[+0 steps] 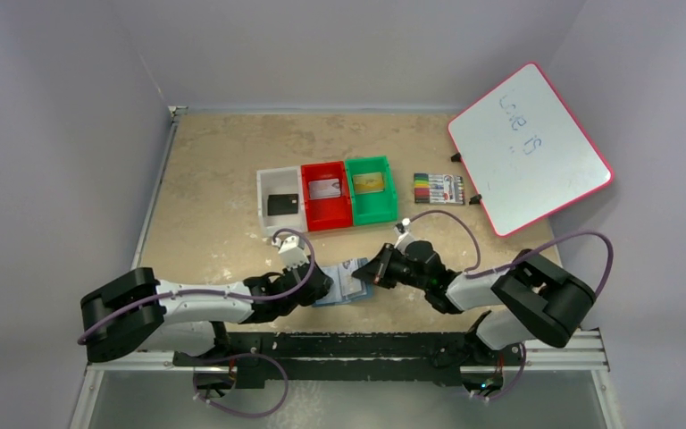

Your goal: Take the credit cards out of the card holder

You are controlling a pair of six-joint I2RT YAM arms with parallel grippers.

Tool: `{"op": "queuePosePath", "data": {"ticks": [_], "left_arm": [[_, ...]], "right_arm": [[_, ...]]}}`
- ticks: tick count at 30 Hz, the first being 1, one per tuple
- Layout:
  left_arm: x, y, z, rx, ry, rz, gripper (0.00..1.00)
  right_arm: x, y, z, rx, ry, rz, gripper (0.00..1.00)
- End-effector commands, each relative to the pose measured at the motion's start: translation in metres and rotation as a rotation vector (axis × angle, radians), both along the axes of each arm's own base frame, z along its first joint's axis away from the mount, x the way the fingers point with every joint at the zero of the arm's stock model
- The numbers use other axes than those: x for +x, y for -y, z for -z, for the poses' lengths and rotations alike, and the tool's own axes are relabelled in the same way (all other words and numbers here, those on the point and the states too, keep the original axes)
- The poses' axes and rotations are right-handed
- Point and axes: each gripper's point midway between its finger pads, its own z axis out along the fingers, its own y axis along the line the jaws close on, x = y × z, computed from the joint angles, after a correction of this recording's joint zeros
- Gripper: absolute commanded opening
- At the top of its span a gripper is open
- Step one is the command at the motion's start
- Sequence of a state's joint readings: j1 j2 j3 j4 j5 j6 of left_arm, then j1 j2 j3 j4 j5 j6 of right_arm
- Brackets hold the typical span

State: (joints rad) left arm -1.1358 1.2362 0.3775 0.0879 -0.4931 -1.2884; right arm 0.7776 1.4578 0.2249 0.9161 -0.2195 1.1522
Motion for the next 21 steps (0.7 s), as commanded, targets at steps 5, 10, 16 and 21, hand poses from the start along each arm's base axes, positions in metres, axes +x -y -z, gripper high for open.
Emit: {"op": "queuePosePath", "data": {"ticks": [5, 10, 16, 21], "left_arm": [[0.002, -0.001, -0.010, -0.011, 0.048, 0.015, 0.25], [0.007, 0.010, -0.029, -0.023, 0.075, 0.040, 0.30], [0.011, 0.015, -0.039, 0.058, 0.088, 0.080, 0.34], [0.010, 0.034, -0.046, 0.025, 0.094, 0.139, 0.34]], "right_arm": [[0.012, 0.016, -0.025, -0.009, 0.153, 0.065, 0.00], [0.022, 0.024, -0.039, -0.065, 0.223, 0.096, 0.00], [0.028, 0.028, -0.061, -0.095, 0.302, 0.106, 0.00], [0.029, 0.037, -0.088, -0.078, 0.400, 0.128, 0.00]]}}
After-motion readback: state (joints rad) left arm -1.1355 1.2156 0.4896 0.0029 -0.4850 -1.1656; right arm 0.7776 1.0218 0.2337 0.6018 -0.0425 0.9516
